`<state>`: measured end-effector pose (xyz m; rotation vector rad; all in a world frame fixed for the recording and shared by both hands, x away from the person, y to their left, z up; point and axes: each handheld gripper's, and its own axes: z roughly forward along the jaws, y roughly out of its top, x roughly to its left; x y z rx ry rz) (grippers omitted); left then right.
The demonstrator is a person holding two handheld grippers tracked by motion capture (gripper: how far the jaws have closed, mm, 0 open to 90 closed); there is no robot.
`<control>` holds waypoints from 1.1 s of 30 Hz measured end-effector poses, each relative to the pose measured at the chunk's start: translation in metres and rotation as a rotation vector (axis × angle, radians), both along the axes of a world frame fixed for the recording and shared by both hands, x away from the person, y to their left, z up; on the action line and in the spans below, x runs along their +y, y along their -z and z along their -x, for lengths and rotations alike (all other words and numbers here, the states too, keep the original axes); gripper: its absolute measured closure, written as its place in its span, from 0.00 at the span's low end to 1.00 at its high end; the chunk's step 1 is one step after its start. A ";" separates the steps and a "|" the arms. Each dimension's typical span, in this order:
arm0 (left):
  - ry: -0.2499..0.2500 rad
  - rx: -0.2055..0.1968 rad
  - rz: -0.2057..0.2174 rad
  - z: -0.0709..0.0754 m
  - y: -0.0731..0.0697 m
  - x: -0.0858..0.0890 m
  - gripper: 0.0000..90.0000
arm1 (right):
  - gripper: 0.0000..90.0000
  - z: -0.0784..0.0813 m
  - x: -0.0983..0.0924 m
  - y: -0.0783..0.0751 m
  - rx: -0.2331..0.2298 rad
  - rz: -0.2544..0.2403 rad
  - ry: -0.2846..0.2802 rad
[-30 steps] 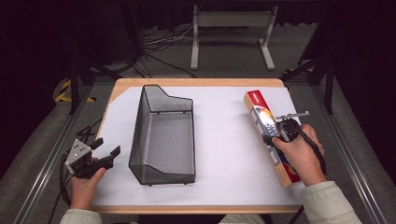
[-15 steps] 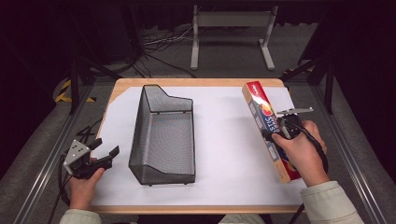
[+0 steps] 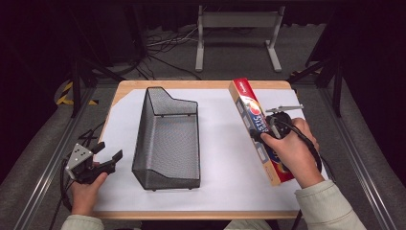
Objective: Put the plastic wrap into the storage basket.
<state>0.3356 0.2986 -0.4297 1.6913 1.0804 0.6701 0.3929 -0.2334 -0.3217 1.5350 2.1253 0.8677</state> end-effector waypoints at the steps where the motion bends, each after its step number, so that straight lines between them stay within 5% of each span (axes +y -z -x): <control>1: 0.000 0.000 0.000 0.000 0.000 0.000 0.27 | 0.45 0.000 0.005 -0.002 0.000 -0.004 -0.009; 14: -0.005 -0.002 0.004 0.000 0.000 0.001 0.27 | 0.45 -0.001 0.066 -0.018 -0.002 -0.015 -0.135; 33: -0.006 -0.002 0.011 0.001 0.000 0.003 0.27 | 0.45 -0.001 0.119 -0.024 0.023 -0.028 -0.225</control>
